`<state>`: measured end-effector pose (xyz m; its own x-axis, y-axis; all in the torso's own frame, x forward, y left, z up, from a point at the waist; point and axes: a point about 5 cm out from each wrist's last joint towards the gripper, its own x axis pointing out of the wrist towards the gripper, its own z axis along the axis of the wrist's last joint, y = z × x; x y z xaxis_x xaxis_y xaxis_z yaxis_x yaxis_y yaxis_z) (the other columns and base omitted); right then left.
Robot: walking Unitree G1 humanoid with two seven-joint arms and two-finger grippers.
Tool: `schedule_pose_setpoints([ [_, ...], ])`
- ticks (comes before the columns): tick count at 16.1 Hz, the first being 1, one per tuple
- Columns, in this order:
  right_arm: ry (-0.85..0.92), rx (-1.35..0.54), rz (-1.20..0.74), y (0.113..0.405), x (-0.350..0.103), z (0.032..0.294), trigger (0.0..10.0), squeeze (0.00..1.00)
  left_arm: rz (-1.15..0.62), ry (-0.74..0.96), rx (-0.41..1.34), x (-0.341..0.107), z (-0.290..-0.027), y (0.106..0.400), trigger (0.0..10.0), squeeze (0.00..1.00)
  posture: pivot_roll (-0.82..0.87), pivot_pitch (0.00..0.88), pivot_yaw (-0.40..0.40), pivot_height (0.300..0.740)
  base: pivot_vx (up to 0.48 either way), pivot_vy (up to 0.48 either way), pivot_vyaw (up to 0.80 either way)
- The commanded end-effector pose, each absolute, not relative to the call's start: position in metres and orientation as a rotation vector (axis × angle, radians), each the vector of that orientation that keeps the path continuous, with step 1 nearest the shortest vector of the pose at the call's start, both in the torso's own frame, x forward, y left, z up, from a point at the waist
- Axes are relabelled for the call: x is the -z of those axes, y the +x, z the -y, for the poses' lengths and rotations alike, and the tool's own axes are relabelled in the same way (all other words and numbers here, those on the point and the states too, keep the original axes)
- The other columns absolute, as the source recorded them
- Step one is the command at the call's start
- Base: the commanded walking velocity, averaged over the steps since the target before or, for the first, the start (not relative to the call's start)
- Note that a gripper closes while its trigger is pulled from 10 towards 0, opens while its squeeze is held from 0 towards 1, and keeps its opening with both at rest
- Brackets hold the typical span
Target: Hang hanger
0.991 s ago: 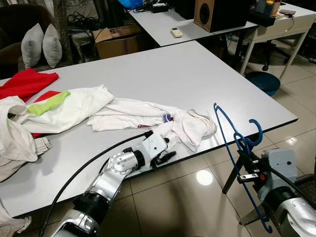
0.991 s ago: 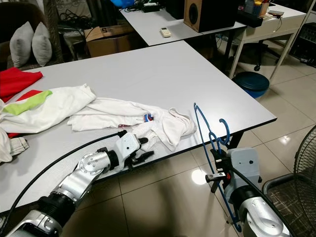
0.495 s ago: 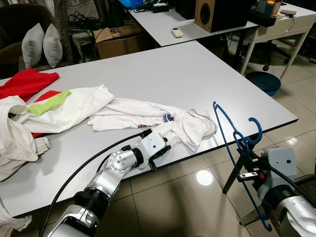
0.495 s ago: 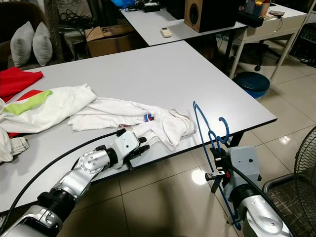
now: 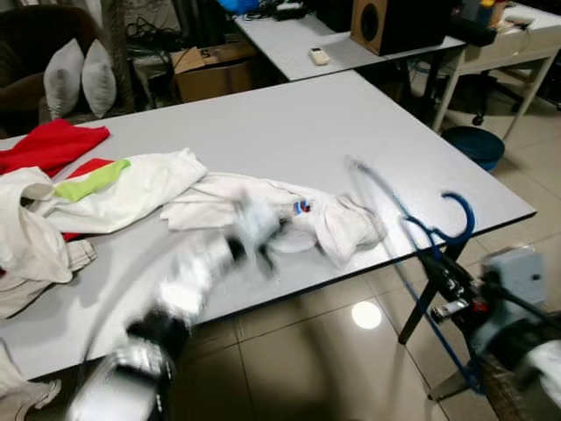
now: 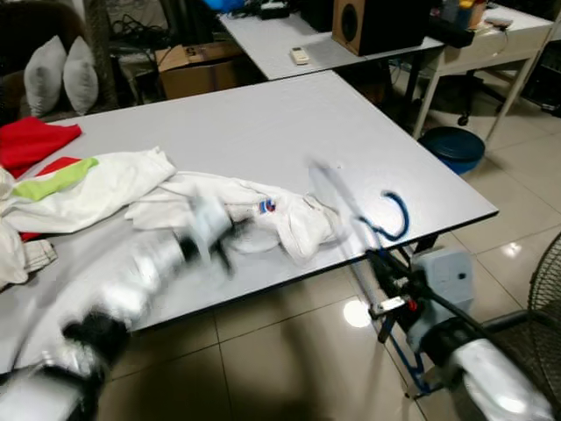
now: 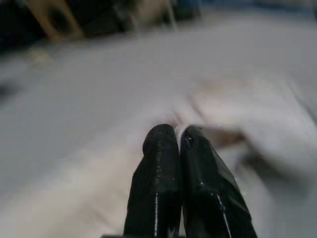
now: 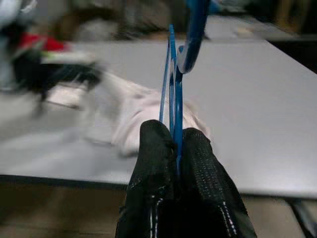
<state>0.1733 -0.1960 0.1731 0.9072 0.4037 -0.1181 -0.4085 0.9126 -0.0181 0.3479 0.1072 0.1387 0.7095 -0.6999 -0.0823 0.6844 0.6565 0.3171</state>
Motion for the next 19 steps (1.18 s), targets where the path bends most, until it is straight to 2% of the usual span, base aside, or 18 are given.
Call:
schedule_pose_setpoints([
  [1, -0.025, -0.470, -0.088, 0.170, -0.181, 0.194, 10.0, 0.00, 0.126, 0.325, 0.771, -0.166, -0.113, 0.355, 0.0, 0.00, -0.35, 0.000, 0.103, 0.740, 0.000, 0.000, 0.00],
  [3, -0.042, -0.571, -0.105, 0.159, -0.188, 0.194, 10.0, 0.00, 0.213, 0.303, 0.788, -0.210, -0.124, 0.362, 0.0, 0.00, -0.35, 0.000, 0.113, 0.740, 0.000, 0.000, 0.00],
  [5, -0.060, -0.604, -0.144, 0.155, -0.186, 0.195, 10.0, 0.00, 0.226, 0.332, 0.798, -0.219, -0.128, 0.361, 0.0, 0.00, -0.35, 0.000, 0.117, 0.740, 0.000, 0.000, 0.00],
  [12, -0.014, -0.730, -0.129, 0.149, -0.194, 0.183, 10.0, 0.00, 0.166, 0.486, 0.802, -0.212, -0.120, 0.359, 0.0, 0.00, -0.34, 0.000, 0.116, 0.740, 0.000, 0.000, 0.00],
  [15, -0.041, -0.680, -0.176, 0.155, -0.185, 0.186, 10.0, 0.00, 0.200, 0.408, 0.836, -0.224, -0.114, 0.357, 0.0, 0.00, -0.35, 0.000, 0.125, 0.740, 0.000, 0.000, 0.00],
  [19, -0.143, -0.489, -0.259, 0.178, -0.169, 0.208, 10.0, 0.00, 0.203, 0.362, 0.930, -0.232, -0.110, 0.350, 0.0, 0.00, -0.35, 0.000, 0.127, 0.740, 0.000, 0.000, 0.00],
])
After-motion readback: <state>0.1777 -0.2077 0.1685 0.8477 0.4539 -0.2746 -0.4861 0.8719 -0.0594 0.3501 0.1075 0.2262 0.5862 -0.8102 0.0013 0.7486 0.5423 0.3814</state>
